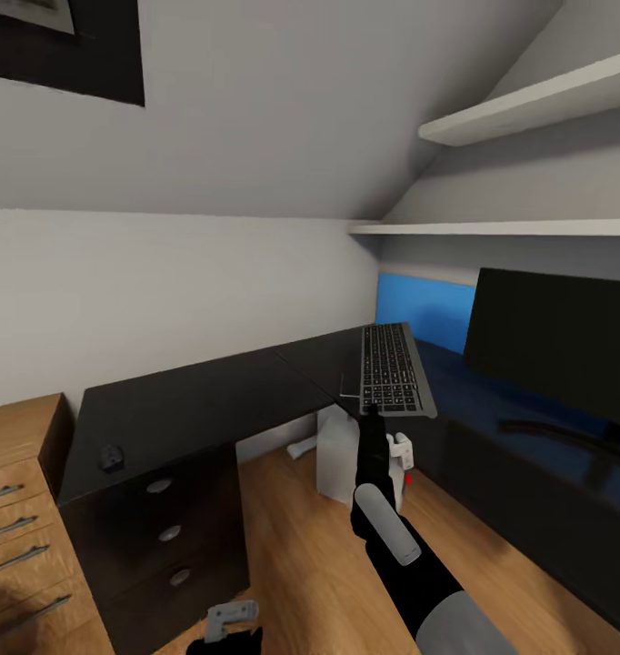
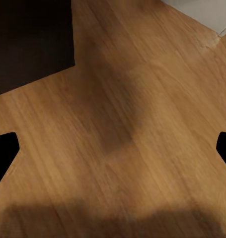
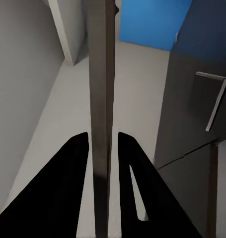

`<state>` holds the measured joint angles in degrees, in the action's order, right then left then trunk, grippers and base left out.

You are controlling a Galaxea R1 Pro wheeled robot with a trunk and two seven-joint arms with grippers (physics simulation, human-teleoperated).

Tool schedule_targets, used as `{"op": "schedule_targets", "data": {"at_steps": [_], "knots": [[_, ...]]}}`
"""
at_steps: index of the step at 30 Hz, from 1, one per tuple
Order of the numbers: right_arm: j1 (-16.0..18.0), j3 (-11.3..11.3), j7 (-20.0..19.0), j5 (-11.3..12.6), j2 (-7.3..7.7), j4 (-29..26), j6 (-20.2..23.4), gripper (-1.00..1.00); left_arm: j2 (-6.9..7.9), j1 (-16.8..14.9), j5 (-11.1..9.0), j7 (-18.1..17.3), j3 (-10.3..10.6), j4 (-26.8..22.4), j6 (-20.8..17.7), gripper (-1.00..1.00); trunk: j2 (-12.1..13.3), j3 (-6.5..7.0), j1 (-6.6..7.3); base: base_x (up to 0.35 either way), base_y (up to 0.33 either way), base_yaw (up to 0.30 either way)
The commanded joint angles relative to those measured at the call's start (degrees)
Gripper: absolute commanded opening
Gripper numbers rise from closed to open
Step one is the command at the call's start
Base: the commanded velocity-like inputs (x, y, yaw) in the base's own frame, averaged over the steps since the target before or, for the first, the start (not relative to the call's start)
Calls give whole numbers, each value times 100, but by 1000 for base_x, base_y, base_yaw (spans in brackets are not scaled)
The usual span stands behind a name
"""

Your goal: In the bedroom, organize the workspace by keeping the computer under the desk, ensuring the monitor is on the desk, placing the keyboard on the desk next to the monitor, placing the mouse on the desk next to the keyboard, moving the folder from the swivel chair onto the desk next to the mouse, stacking the notebook on top of the folder with the pen on top of the notebook, and positioning the swivel chair next to the desk.

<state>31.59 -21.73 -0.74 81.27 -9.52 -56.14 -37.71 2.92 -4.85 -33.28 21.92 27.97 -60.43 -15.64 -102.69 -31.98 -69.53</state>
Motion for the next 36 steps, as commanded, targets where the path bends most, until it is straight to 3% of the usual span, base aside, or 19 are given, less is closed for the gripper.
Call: {"op": "schedule_targets", "data": {"at_steps": [1,5,10,15,18,24,36], "knots": [[6,-15,-23,35,3,-2,-33,-100,72,-5,-56,53,18,82,51,100,-4,-1,4,-287,-2,50],[6,-16,-23,31,3,-2,-34,-100,261,-5,-77,64,15,681,722,100,-4,5,4,-246,-1,19],[6,-13,-29,30,3,-9,-35,-100,304,-5,-82,59,20,1555,1539,100,-4,7,4,-87,0,3],[6,-16,-31,16,3,-11,-35,-100,313,-6,-85,51,9,1904,1960,100,-4,26,4,-10,0,82],[6,-16,-36,14,3,-11,-35,-100,315,-7,-78,57,7,2191,2089,100,-4,45,4,-2,0,148],[6,-43,-40,19,3,-5,-29,-100,309,-4,-74,58,7,2255,2107,100,-4,84,4,0,0,183],[6,-394,-27,21,8,-2,16,-100,280,-4,-66,49,7,2450,2109,100,-4,163,4,0,-142,194]]}}
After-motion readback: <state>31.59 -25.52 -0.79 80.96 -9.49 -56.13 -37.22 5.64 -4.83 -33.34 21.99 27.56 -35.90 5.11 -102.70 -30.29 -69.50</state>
